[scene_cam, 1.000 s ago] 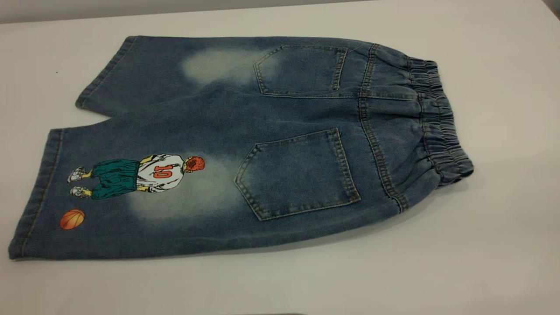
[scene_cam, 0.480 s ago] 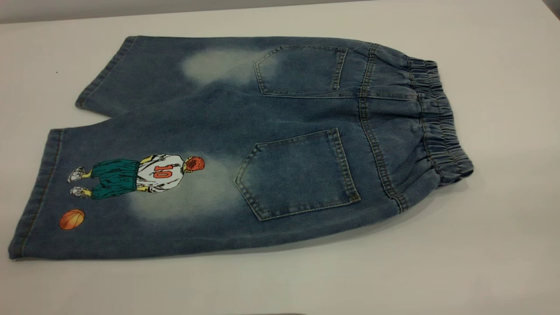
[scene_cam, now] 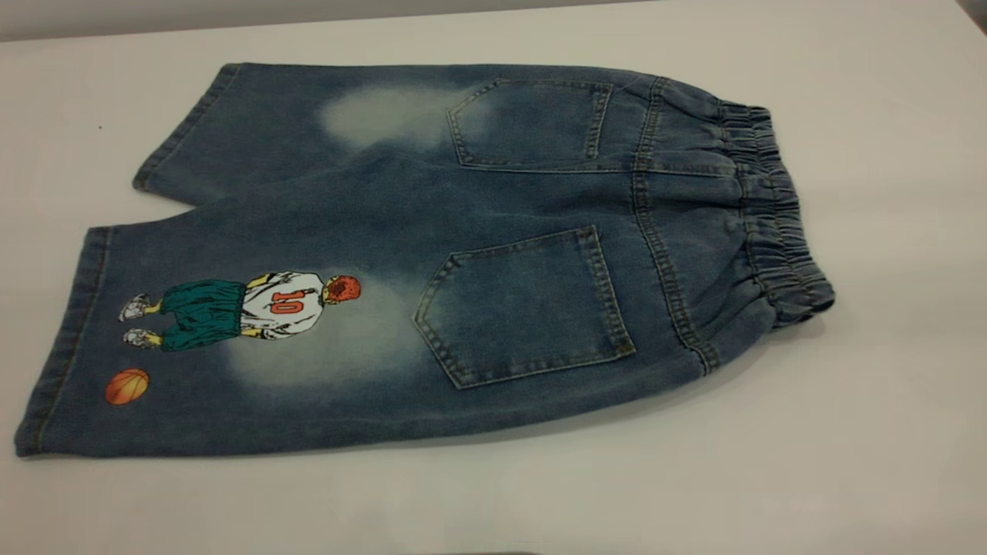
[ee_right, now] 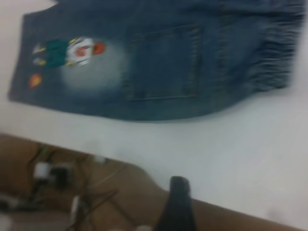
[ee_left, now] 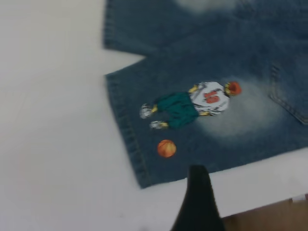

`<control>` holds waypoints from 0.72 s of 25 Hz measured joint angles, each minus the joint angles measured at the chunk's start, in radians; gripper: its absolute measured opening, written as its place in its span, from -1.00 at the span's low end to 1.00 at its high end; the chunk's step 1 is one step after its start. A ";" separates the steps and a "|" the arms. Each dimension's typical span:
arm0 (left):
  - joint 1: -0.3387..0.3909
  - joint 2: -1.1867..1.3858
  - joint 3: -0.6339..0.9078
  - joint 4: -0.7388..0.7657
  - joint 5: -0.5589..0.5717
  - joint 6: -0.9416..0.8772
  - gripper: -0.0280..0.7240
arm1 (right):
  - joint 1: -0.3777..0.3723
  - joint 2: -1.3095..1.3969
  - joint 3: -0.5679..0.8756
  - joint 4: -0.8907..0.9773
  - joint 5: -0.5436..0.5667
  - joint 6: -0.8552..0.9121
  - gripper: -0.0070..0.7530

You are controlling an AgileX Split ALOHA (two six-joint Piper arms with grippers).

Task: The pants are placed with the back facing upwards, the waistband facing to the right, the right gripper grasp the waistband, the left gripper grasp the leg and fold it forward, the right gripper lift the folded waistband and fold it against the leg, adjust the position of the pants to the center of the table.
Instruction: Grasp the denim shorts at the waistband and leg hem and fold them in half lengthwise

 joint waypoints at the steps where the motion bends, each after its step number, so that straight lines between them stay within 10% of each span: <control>1: 0.000 0.050 0.000 -0.023 -0.025 0.045 0.44 | 0.000 0.051 0.000 0.032 -0.021 -0.046 0.57; 18: 0.000 0.666 -0.040 -0.225 -0.273 0.358 0.61 | 0.000 0.971 -0.013 0.735 -0.282 -0.721 0.60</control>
